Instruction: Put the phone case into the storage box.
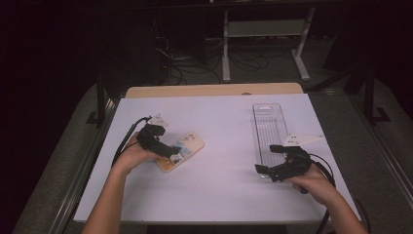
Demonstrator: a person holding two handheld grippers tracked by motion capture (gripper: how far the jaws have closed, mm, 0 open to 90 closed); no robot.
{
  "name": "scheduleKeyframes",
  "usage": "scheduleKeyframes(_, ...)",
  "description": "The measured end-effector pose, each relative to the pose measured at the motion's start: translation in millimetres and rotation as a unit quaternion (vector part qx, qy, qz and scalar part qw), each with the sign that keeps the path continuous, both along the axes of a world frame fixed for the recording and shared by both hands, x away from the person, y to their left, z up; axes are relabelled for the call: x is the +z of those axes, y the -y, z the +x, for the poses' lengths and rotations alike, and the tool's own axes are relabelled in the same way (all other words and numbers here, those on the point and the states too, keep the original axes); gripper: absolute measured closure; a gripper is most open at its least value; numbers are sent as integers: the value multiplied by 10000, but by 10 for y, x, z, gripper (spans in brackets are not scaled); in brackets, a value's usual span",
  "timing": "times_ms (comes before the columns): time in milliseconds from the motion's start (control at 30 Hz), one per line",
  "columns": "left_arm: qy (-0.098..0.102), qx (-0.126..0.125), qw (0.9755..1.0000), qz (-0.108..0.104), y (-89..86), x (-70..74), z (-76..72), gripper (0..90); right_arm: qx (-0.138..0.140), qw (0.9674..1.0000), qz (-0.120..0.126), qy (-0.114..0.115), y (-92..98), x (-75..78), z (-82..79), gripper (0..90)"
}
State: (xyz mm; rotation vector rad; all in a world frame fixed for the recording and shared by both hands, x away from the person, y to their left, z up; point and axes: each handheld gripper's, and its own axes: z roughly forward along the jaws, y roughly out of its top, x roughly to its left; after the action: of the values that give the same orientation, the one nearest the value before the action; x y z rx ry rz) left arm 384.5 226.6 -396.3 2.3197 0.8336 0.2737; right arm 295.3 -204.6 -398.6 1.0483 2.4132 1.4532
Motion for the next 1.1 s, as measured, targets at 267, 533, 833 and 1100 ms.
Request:
scheduleKeyframes(267, -64, -24, 9999, 98, 27, -100, -20, 0, -9, 10000, 8, -17, 2, 1, 0, 15)
scheduleKeyframes(533, -133, -27, 9996, 242, 65, -200, -37, 0, -11, 10000, 9, -22, 1, 1, 1, 15)
scheduleKeyframes(833, -165, -9, 9992, 377, 96, -288, -47, 0, -16, 10000, 15, -22, 0, 2, 1, 15)
scheduleKeyframes(1100, -161, -29, 9990, 418, 155, -361, -53, 0, -17, 10000, 13, -8, 3, 1, 4, 15)
